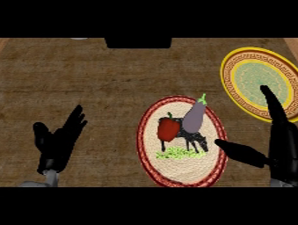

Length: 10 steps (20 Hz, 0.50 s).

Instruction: Pick the bell pepper from the placemat and place it in the plate

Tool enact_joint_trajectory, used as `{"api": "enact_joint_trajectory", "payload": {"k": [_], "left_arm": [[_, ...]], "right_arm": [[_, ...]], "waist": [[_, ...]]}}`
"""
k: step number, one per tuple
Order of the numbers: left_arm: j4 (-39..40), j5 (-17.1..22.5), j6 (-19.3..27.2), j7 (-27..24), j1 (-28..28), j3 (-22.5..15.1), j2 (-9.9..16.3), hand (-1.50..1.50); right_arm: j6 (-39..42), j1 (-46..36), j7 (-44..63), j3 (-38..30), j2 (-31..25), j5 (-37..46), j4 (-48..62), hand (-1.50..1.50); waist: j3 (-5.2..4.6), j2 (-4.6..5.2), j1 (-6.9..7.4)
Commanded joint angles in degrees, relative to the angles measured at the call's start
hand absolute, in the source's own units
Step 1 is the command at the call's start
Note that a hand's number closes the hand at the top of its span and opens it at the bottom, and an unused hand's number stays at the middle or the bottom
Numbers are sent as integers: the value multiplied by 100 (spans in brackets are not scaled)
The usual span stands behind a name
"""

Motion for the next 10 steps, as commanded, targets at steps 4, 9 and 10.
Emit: {"api": "enact_joint_trajectory", "payload": {"k": [4,9,10], "left_arm": [[443,-132,19,-85,-94,-94,-228,0],[-21,-77,-17,134,84,-29,-143,0],[272,-186,11,44,-108,-107,-281,0]], "right_arm": [[1988,-985,2308,818,205,672,-429,-150],[2469,-1655,3047,1060,1012,991,296,-150],[2576,-1791,3386,1417,1333,1292,198,-150]], "waist": [[-3,44,54],[12,42,102],[9,41,70]]}}
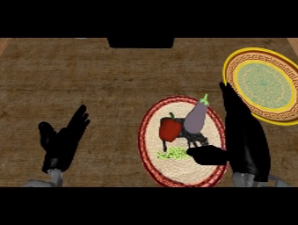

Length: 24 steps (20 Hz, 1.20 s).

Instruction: Pick the bell pepper from the placemat and place it in the plate

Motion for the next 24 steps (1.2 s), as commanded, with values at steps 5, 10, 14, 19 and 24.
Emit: {"api": "enact_joint_trajectory", "payload": {"k": [5,10,14,19,24], "left_arm": [[200,-15,-87,65,84,106,-35,0],[591,-114,-69,26,-327,129,-235,0],[88,-141,-130,240,-58,140,-55,0],[400,-146,-299,-167,190,154,-218,0],[347,-36,-504,-205,195,387,-12,0]], "right_arm": [[511,-570,847,134,947,599,1029,-150],[492,-317,965,288,1385,739,1189,-150],[112,-475,922,441,1397,406,1775,-150],[-235,-785,1047,647,1402,453,2211,-150],[-301,-821,655,263,1403,568,2989,-150]], "waist": [[-8,28,-10],[-8,29,-76],[-4,26,-17],[-7,28,0],[-7,38,-1]]}}
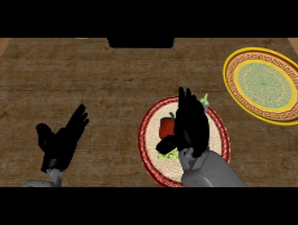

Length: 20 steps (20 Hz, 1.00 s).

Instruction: Pick the bell pepper from the placemat and place it in the plate

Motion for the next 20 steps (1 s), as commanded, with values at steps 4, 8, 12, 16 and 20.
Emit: {"api": "enact_joint_trajectory", "payload": {"k": [4,8,12,16,20], "left_arm": [[331,-60,-16,245,-74,24,-73,0],[-344,60,-85,691,145,93,99,0],[220,-201,-54,177,32,77,-137,0],[212,-137,-110,287,-114,208,-136,0],[-106,-115,-358,186,425,227,27,0]], "right_arm": [[-485,-66,954,341,59,209,610,-150],[-365,-167,565,-34,59,20,921,-150],[-570,-208,614,253,60,-184,1120,-150],[-578,-564,533,83,60,-420,1664,-150],[254,-299,158,115,60,-171,1314,150]], "waist": [[-24,28,-14],[-20,22,12],[-23,29,2],[-23,34,11],[-24,17,-25]]}}
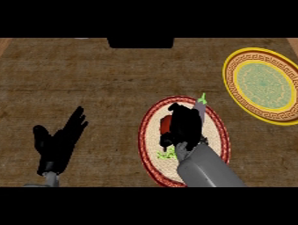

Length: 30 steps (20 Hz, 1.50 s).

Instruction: Pick the bell pepper from the placemat and place it in the plate

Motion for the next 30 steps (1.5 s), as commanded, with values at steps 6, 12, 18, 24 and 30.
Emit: {"api": "enact_joint_trajectory", "payload": {"k": [6,12,18,24,30], "left_arm": [[77,-230,215,242,100,-156,-367,0],[785,-188,-61,52,-451,214,-211,0],[40,-35,-105,278,-10,269,-75,0],[425,-198,19,279,-343,246,-249,0],[492,-231,-88,-123,-54,297,-227,0]], "right_arm": [[58,118,91,149,47,380,368,150],[-494,-24,60,279,46,1221,-305,150],[-1158,293,-1009,1057,49,1397,-1133,150],[-1700,49,-669,629,47,2250,-1655,150],[-2243,690,-492,31,45,2484,-2553,150]], "waist": [[-8,29,-22],[-11,34,-75],[-6,15,-24],[-9,28,-83],[-9,26,-96]]}}
